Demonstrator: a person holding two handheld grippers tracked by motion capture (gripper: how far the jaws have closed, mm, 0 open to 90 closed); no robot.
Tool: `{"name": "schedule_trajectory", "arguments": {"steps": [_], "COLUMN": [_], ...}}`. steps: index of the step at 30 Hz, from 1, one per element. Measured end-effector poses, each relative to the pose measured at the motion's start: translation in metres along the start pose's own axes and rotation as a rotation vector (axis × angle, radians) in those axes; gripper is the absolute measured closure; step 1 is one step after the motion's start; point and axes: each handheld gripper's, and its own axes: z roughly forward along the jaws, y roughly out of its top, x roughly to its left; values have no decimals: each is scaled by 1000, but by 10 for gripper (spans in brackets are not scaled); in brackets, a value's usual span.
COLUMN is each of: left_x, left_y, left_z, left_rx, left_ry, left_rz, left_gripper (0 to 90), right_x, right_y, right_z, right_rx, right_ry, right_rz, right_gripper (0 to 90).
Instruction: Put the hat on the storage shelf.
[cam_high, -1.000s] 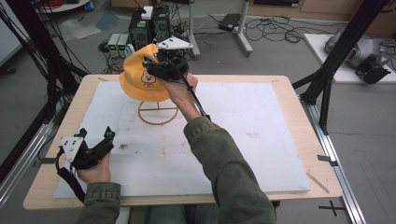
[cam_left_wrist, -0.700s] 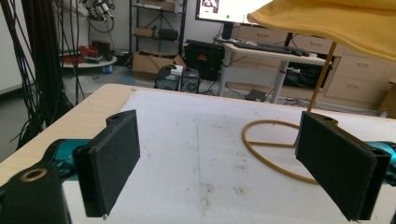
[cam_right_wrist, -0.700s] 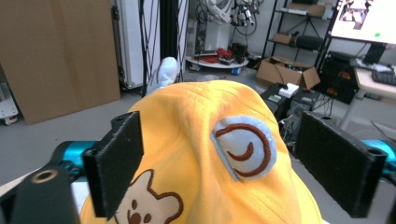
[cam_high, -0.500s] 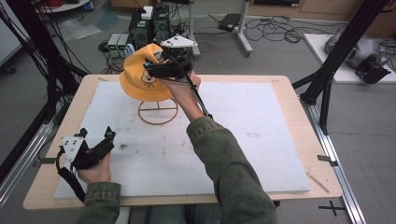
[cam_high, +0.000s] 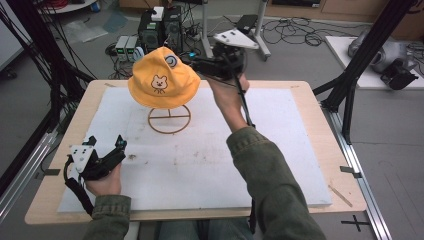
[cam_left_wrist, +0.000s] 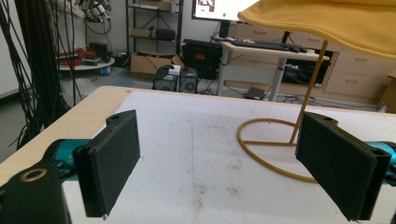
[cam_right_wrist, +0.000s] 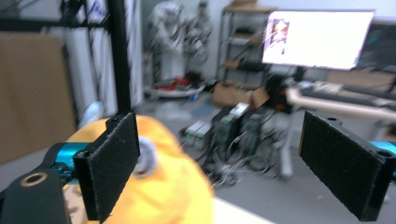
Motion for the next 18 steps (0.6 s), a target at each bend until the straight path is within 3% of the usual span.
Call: {"name": "schedule_trajectory", "arguments": {"steps": [1,5,6,7,9,18], "left_x": [-1,-4,-4,-5,-6,-9], "left_y": [0,1,1,1,0,0], "left_z": [0,1,1,2,4,8], "left_rx": [-2,-1,-1,-2,0,2], "left_ry": [-1,-3,-3,-4,-2,8], "left_rz": [-1,7,7,7,9,8], "left_gripper": [141,141,141,141,141,141], "right_x": [-12,-37,-37,-52,-63,-100], "right_y": [-2,-10,-10,-14,-18,-48], "right_z": [-18,-48,-48,-67,-84,-144], "right_rx": [-51,-96,-96,-136,-165,-199], "right_ry": [-43,-105,-105,-146,-173,-244], "right_rz": [-4,10,10,2,-1,1], "right_gripper": [124,124,124,124,124,124]}}
